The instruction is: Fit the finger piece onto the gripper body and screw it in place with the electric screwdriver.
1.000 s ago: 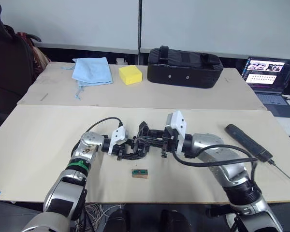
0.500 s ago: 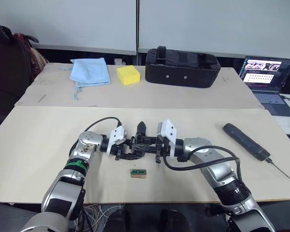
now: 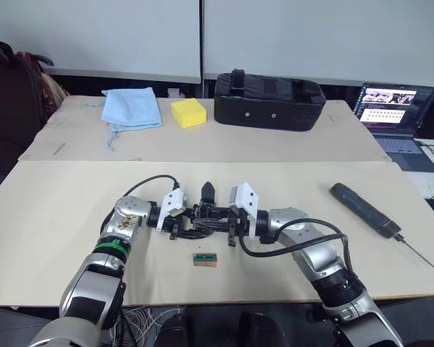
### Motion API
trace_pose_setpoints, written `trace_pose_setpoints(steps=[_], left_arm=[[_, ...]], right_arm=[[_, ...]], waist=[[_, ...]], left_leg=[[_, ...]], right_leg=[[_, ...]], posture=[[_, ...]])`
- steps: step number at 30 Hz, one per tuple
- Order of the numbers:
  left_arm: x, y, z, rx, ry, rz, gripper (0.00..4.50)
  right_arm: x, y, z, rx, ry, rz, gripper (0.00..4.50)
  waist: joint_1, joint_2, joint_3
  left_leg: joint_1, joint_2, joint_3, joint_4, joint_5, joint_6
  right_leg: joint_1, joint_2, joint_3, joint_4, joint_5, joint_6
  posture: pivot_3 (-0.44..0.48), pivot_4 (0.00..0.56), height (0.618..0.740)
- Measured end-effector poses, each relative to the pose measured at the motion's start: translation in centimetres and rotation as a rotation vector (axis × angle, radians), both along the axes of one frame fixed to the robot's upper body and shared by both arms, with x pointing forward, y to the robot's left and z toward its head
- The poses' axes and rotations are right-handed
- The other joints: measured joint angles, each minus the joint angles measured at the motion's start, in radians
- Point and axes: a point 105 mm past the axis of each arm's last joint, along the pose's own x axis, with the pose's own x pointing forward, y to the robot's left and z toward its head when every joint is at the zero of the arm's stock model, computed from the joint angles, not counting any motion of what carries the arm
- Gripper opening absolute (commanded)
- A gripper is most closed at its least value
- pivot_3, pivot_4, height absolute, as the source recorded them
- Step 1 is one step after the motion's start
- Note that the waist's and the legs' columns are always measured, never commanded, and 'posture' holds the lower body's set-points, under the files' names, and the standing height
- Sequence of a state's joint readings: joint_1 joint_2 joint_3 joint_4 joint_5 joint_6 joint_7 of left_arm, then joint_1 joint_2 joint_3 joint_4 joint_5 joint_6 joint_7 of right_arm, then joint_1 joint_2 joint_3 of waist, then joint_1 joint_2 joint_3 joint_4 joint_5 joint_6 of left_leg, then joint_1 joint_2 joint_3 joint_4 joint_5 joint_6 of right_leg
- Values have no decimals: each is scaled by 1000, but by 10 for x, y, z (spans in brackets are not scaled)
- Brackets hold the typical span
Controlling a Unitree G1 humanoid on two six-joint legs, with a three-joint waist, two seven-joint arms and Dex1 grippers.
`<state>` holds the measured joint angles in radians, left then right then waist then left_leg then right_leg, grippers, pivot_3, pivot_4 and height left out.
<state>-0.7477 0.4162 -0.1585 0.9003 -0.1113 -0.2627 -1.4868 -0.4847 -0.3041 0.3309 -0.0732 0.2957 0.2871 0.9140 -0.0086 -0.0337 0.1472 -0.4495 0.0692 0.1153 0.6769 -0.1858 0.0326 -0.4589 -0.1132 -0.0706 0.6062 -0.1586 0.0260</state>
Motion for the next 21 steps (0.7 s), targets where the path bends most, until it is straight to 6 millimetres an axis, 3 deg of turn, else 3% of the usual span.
trace_pose_setpoints(steps=[10, 17, 21], left_arm=[[0, 1, 0, 2, 3, 4, 2292], [0, 2, -1, 2, 1, 5, 2292], [-1, 2, -1, 2, 1, 6, 2292]], right_arm=[[-2, -9, 18, 46, -52, 3, 441], [-2, -2, 15, 47, -40, 2, 441], [-2, 2, 2, 0, -14, 10, 441]], waist=[[-2, 0, 0], [-2, 0, 0], [-3, 0, 0]], left_leg=[[2, 0, -1, 0, 0, 0], [2, 0, -1, 0, 0, 0], [2, 0, -1, 0, 0, -1]], right_leg=[[0, 0, 0, 2, -2, -1], [0, 0, 0, 3, -2, -2], [0, 0, 0, 3, -2, -2]], posture=[[0, 150, 740], [0, 150, 740], [0, 150, 740]])
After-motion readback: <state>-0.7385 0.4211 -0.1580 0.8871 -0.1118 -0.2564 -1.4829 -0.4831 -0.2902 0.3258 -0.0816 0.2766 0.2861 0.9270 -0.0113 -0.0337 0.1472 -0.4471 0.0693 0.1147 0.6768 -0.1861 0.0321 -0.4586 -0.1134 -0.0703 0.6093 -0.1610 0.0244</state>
